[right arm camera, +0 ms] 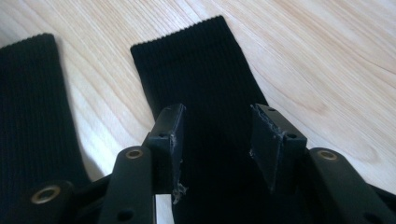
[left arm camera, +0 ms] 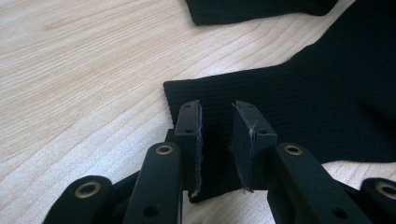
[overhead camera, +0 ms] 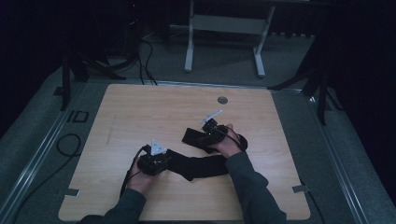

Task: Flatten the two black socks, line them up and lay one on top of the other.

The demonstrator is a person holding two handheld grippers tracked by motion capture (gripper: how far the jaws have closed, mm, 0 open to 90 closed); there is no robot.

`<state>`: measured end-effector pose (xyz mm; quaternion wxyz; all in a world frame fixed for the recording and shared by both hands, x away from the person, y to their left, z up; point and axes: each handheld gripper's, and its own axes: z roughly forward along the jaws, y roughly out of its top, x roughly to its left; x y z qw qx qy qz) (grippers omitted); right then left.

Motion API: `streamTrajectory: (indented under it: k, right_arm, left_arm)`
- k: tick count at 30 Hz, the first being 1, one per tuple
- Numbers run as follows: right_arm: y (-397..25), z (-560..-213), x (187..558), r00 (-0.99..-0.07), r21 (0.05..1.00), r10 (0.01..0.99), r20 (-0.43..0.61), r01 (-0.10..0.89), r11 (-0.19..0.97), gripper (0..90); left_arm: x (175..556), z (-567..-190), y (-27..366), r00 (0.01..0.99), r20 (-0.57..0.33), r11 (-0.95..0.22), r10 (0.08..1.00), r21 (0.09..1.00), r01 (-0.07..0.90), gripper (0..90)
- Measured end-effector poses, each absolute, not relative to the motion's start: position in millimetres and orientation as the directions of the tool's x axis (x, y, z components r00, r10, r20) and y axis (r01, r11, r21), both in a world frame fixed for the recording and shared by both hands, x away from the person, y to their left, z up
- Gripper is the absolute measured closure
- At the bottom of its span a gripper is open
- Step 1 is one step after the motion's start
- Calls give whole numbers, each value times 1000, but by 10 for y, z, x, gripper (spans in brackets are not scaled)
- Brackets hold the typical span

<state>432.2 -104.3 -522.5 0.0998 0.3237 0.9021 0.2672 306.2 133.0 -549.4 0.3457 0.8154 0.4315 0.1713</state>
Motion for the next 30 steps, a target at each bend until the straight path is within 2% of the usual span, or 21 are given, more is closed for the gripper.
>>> streamTrajectory:
  k: [7, 12, 15, 20, 24, 30]
  right_arm:
    - [-854, -5382, 4430, -769, 502, 639, 24, 562, 658, 493]
    - [-835, -5396, 4434, -770, 508, 638, 8, 553, 660, 498]
    - [-823, -5392, 4433, -753, 505, 658, -4, 566, 651, 571]
    - [-852, -5386, 4466, -714, 512, 701, -6, 600, 615, 821]
    - [-846, -5384, 4471, -681, 517, 732, 10, 630, 579, 844]
    - [-938, -5286, 4395, -705, 531, 709, 17, 607, 592, 844]
  left_arm:
    - [3067, -5499, 1322, 570, -19, -390, 821, 711, 585, 728]
    - [3070, -5503, 1318, 571, -20, -391, 821, 709, 587, 728]
    - [3062, -5507, 1300, 574, -17, -395, 819, 709, 584, 728]
    - [3064, -5514, 1292, 578, -17, -400, 816, 705, 585, 728]
    - [3069, -5519, 1290, 577, -20, -399, 816, 703, 588, 727]
    - [3072, -5500, 1324, 568, -24, -387, 822, 709, 590, 727]
